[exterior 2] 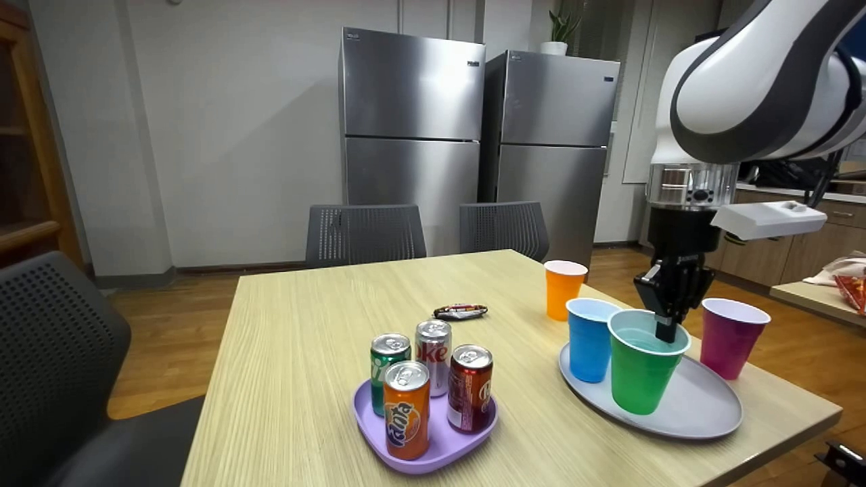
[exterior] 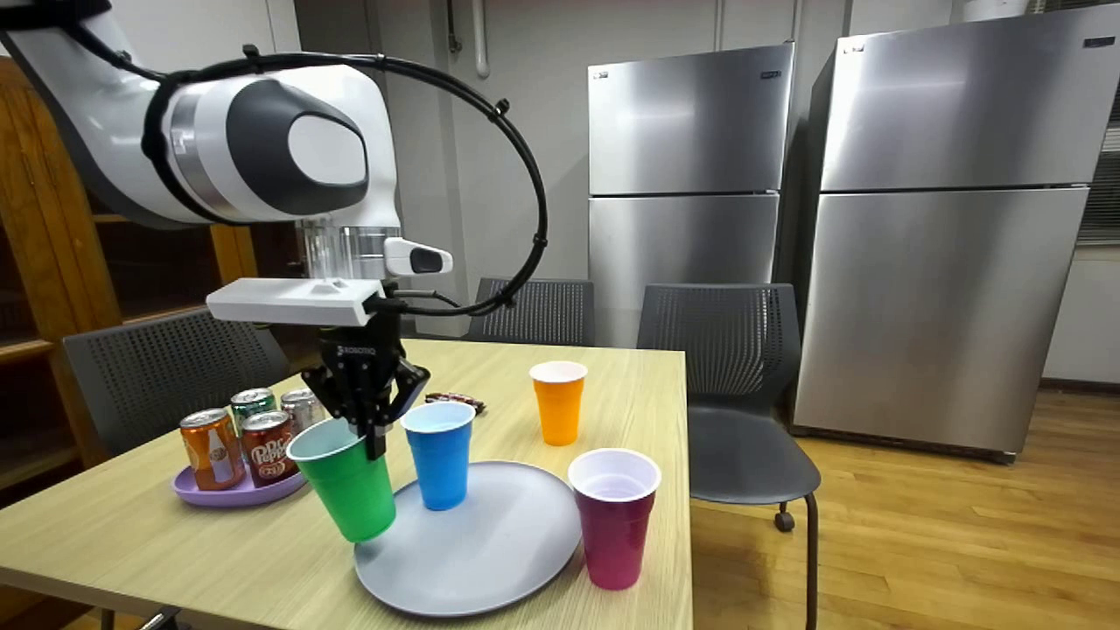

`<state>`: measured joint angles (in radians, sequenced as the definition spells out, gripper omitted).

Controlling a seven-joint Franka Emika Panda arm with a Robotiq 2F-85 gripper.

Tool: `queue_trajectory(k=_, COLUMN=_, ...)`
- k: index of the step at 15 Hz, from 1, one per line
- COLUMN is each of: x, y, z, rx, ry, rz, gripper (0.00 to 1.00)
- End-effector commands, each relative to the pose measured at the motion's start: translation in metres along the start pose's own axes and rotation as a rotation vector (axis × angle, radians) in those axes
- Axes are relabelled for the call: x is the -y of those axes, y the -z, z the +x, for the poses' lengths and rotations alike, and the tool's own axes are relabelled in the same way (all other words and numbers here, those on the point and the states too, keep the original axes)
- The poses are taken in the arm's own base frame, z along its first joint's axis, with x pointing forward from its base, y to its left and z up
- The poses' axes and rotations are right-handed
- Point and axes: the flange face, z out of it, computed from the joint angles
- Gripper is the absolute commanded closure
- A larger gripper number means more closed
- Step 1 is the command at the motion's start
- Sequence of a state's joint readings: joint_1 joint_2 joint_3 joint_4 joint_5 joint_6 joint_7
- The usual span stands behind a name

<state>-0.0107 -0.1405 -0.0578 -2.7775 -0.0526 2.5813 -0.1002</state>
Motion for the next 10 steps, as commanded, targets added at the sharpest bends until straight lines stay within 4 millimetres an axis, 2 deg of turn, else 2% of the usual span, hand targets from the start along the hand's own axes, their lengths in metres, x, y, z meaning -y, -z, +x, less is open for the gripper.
queue_trajectory(k=1, x=-0.014, y=-0.007, z=0.001, rx=-0.014, ry=-0.001, rz=-0.012, gripper=0.99)
queue_trajectory(k=10, x=-0.027, y=-0.018, z=0.000, rx=-0.017, ry=-0.036, rz=-0.007, gripper=0.99)
